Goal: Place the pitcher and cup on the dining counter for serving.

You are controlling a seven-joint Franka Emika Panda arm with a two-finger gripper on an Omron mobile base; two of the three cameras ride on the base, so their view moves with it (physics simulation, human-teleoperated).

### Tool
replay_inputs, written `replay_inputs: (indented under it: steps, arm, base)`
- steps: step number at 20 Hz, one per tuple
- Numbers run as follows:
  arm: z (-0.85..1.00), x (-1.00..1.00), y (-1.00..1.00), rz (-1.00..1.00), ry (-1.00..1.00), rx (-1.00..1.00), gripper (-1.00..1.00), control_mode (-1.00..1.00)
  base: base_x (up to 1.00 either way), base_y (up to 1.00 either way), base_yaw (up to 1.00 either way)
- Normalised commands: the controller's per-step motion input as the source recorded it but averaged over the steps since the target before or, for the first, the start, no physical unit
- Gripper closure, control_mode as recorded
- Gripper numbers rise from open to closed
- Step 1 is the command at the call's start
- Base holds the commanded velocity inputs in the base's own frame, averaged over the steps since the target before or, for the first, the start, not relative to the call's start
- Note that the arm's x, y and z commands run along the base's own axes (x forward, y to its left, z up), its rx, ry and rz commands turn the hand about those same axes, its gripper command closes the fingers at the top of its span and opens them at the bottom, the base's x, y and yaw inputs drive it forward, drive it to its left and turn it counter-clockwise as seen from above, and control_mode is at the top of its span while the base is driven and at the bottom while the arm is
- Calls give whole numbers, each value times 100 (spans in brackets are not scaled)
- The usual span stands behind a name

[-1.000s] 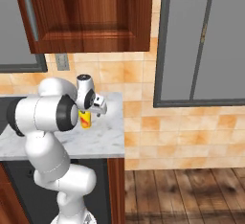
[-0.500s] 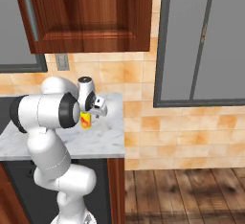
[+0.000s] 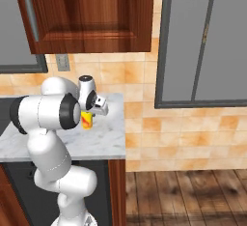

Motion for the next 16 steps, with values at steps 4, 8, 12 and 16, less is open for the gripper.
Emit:
replay_inputs:
  steps: [4,8,12,16]
  arm:
    - [3,-8,0,0,-3,0,100,-100]
    - [32,-37,0,0,-10,0,100,-100]
    - [55,-56,0,0,-13,0,100,-100]
    - [71,-75,0,0,-15,1,100,-100]
  base:
    - [0,0,0]
    - [0,0,0]
    - [0,0,0]
    - [0,0,0]
